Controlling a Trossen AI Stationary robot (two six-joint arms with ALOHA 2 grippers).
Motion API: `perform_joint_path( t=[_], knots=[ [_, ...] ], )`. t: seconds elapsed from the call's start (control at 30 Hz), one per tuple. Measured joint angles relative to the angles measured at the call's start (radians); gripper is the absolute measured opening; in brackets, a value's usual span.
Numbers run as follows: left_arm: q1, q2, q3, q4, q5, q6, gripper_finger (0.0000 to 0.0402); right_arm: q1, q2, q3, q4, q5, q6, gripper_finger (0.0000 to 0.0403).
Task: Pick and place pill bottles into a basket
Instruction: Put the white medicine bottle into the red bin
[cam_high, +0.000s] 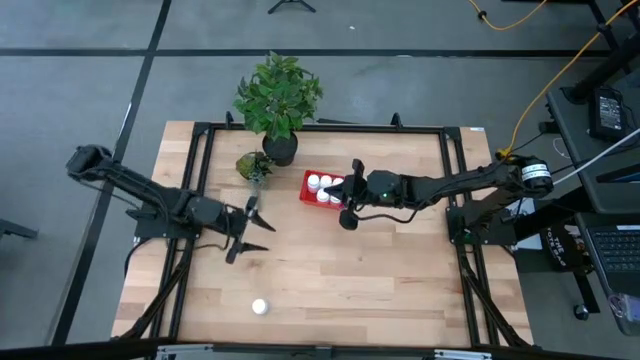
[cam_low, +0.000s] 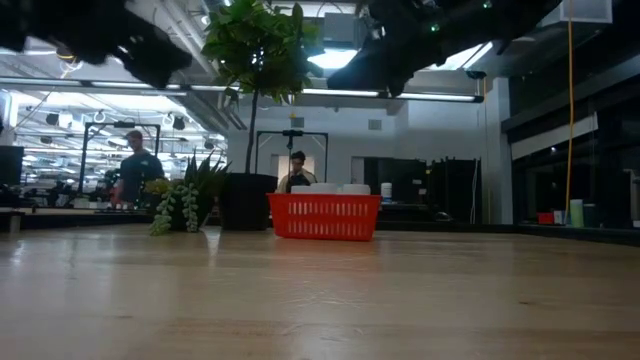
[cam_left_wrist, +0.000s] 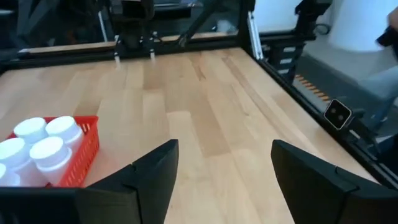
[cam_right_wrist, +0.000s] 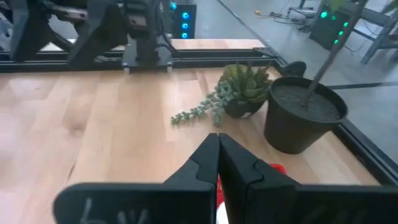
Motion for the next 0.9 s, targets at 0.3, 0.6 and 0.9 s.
perform_joint_path(
  t=[0.3, 0.6, 0.9],
  knots=[
    [-0.410, 0.167, 0.187, -0.186, -0.469, -0.091, 0.0251, 0.060, 0.000, 0.000, -0.006, -0.001, 0.049, 0.0012],
    [-0.608, 0.441, 0.433, -0.362, -0.662, -0.347, 0.0249, 0.128, -0.001, 0.000, -0.043, 0.000, 0.017, 0.0004],
    [-0.707, 0.688, 0.755, -0.629, -0.702, -0.570, 0.0249, 0.264, -0.005, -0.119, 0.124, 0.161, 0.023, 0.0003]
  ],
)
